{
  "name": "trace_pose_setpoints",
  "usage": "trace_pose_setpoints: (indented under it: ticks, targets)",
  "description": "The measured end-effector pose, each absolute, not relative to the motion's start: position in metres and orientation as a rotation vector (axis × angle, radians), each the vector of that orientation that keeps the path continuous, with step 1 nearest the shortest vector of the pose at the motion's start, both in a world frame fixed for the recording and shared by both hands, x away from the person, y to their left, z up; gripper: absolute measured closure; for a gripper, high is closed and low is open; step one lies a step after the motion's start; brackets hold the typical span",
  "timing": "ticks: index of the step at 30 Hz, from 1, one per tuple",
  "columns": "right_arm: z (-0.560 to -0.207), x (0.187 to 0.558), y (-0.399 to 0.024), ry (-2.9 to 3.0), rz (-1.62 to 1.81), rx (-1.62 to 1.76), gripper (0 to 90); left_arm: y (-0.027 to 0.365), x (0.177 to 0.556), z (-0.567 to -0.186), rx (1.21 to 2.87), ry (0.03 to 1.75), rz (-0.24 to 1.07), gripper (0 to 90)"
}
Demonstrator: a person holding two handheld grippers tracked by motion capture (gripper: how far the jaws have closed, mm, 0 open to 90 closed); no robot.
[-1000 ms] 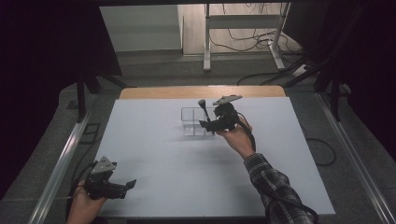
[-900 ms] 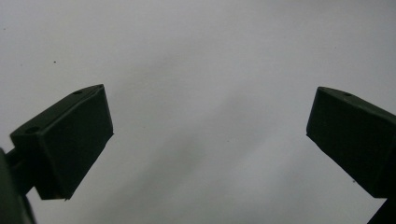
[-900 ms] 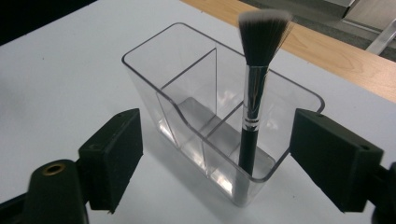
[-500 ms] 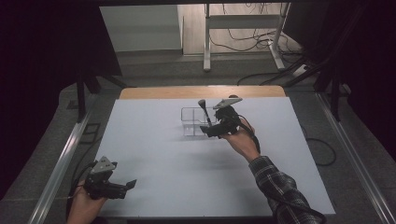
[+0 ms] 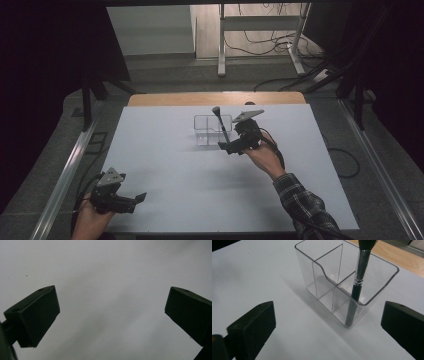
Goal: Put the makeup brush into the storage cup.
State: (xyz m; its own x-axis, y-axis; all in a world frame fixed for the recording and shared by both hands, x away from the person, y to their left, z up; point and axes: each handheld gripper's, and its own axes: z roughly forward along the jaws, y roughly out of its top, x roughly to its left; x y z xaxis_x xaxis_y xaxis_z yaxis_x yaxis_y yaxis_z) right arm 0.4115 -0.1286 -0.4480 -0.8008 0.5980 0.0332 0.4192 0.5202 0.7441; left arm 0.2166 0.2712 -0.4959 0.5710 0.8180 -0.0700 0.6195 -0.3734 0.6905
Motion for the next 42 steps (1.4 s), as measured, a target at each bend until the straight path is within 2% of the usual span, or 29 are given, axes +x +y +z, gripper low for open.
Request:
trace_pose_setpoints:
  ticks: [10, 42]
  targets:
    - [-0.45, 0.406, -0.143, 2.518, 1.178, 0.901, 0.0, 0.271, 0.216, -0.496, 2.119, 1.141, 0.374, 0.0]
    - [-0.46, 0.375, -0.15, 2.526, 1.156, 0.834, 0.0, 0.271, 0.216, -0.496, 2.123, 1.133, 0.37, 0.2]
